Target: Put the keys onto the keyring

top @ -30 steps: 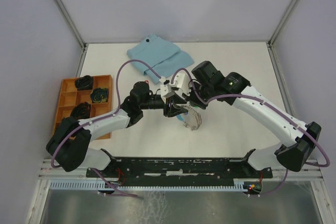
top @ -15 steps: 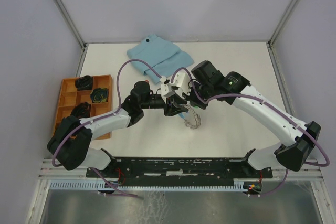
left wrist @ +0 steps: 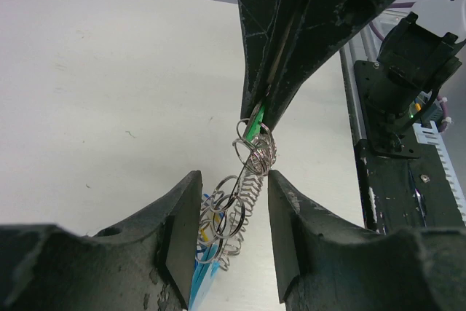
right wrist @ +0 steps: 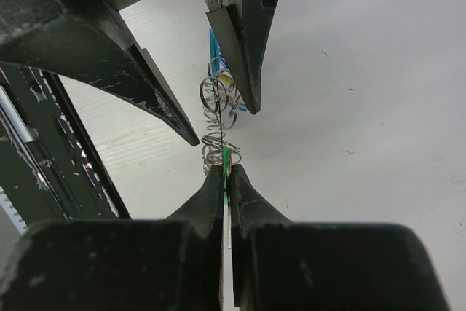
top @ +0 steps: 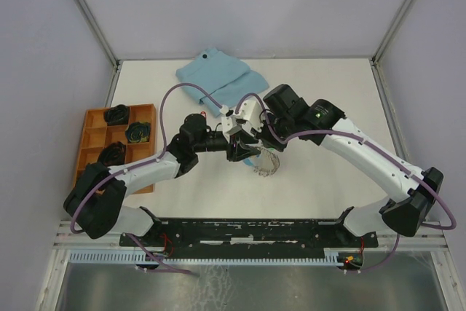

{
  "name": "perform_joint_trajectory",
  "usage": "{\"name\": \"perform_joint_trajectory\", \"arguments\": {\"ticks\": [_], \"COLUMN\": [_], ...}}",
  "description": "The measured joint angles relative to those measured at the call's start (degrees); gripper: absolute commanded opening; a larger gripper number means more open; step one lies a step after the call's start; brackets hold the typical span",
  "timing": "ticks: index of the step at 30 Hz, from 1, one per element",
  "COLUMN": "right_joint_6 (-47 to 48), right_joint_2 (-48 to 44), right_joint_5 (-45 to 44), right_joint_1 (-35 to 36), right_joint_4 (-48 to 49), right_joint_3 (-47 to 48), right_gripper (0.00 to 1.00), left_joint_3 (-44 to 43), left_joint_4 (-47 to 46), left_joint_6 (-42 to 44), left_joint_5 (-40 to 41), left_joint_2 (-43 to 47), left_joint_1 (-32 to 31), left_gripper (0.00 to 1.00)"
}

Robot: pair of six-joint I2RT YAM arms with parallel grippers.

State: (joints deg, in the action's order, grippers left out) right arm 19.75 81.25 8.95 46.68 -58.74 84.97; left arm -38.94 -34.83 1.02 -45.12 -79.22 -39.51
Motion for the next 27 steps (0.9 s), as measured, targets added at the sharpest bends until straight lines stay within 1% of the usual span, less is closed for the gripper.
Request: {"name": "perform_joint_trajectory", "arguments": {"ticks": [10, 19, 22, 27], "right_joint_6": [-1.1, -2.7, -3.3, -4.2], "right_joint_2": [0.5, 1.4, 1.7, 2.5], "right_joint_5": [-0.1, -1.0, -1.7, -2.9], "right_joint_1": [0.6, 0.7, 0.9, 1.0], "right_joint_4": [0.8, 1.1, 1.2, 1.5], "right_joint_3": [0.1, 0.7, 1.1, 1.6], "right_gripper": [0.01, 0.01, 0.01, 0.01], "left_joint_3": [0.9, 0.9, 0.9, 0.9], "left_joint_4": [0.0, 0.0, 0.0, 0.0], "left_joint_6": [-0.6, -2.6, -3.0, -3.9], "left_joint_5": [1.7, 2.1, 2.3, 2.9], "left_joint_2": [1.2, 1.1, 1.1, 1.0], "left_joint_1": [0.0, 0.3, 0.3, 0.5], "left_gripper": [0.49, 0.43, 0.43, 0.47]}}
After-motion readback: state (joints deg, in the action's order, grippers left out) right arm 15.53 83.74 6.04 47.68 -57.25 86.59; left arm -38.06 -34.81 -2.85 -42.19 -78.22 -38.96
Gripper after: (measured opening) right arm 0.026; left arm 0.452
